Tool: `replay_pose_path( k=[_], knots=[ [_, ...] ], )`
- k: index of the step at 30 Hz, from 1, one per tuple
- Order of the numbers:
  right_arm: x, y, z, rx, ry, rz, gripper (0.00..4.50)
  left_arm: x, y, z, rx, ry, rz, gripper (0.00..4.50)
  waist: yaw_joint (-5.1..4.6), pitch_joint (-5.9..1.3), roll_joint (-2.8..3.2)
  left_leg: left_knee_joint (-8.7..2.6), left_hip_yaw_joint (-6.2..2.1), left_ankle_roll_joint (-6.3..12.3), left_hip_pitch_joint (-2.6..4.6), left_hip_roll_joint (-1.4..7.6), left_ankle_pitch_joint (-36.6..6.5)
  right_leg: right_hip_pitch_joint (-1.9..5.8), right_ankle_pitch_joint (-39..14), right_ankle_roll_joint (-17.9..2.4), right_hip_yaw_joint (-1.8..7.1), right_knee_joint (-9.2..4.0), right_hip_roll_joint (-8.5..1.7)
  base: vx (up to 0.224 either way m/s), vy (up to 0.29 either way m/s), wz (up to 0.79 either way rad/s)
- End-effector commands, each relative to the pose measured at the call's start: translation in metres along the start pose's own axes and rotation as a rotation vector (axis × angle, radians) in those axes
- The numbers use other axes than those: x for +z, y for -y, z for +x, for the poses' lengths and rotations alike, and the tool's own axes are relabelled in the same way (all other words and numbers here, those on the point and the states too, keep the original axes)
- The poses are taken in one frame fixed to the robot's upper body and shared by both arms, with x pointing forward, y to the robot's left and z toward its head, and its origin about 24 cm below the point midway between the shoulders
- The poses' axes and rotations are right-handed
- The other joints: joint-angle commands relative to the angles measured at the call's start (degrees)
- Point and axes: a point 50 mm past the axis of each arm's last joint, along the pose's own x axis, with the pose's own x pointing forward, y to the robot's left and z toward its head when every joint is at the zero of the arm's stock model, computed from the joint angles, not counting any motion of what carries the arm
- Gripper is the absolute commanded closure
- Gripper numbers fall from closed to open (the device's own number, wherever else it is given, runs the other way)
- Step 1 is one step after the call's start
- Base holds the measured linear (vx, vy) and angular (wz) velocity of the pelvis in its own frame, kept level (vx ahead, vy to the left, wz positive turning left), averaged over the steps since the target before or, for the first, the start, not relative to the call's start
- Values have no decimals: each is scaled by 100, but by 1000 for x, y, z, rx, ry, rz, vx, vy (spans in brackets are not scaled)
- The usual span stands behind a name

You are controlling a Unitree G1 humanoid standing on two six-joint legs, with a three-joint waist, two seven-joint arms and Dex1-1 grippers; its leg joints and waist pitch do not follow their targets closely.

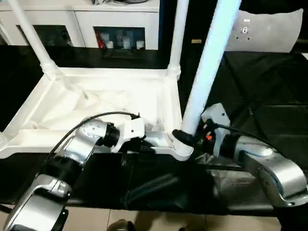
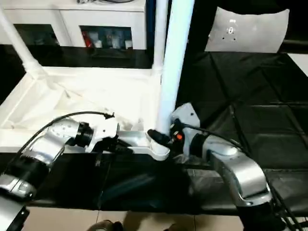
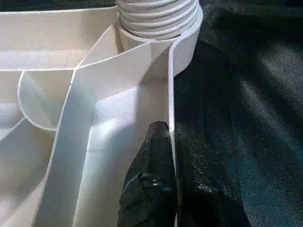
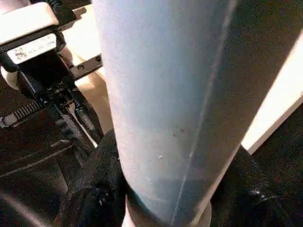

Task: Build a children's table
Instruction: Pick table leg

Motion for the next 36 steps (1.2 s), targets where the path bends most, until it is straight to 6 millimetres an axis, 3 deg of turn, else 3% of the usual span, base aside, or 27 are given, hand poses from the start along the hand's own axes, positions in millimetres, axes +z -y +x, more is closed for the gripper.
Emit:
replay_pose_path(
  k=[1, 6, 12, 16, 30, 32, 36],
  knots=[
    [-13, 0, 2, 2, -72, 29, 261, 6, 3, 2, -33, 3, 35, 450, 33, -417, -15, -373, -143, 399, 185, 411, -348, 244, 990, -1754, 186, -290, -474, 0, 0, 0],
    [-17, 1, 4, 5, -75, 42, 261, 8, -2, 2, 18, -2, 37, 450, 37, -413, -17, -375, -144, 370, 187, 412, -440, 251, 927, -1768, 185, -298, -483, 0, 0, 0],
    [-31, 7, 0, -30, -11, 208, 261, 11, -5, 0, 41, 15, 26, 450, 38, -381, 7, -399, -144, 248, 202, 414, -748, 231, 573, -1792, 197, -346, -489, 0, 0, 0],
    [-49, 2, -9, -30, -12, 281, 261, 12, -7, -1, 58, 28, 9, 450, 49, -380, 20, -399, -148, 309, 199, 413, -575, 230, 886, -1776, 185, -320, -472, 0, 0, 0],
    [-69, -5, -12, 29, -225, 53, 261, 15, -9, 1, 62, 24, 10, 450, 35, -290, 9, -468, -163, 162, 211, 429, -1074, 196, 107, -1632, 200, -414, -483, 0, 0, 0],
    [-71, -6, -9, 60, -240, 49, 261, 15, -10, 0, 58, 15, 18, 450, 26, -260, -15, -492, -165, 128, 210, 430, -1224, 186, -60, -1620, 205, -439, -485, 0, 0, 0],
    [-77, -8, -5, 119, -266, 44, 261, 18, -13, -2, 53, 4, 35, 450, 10, -201, 5, -541, -174, -2, 244, 434, -1582, 165, -538, -1578, 221, -499, -499, 0, 0, 0]
  ],
)
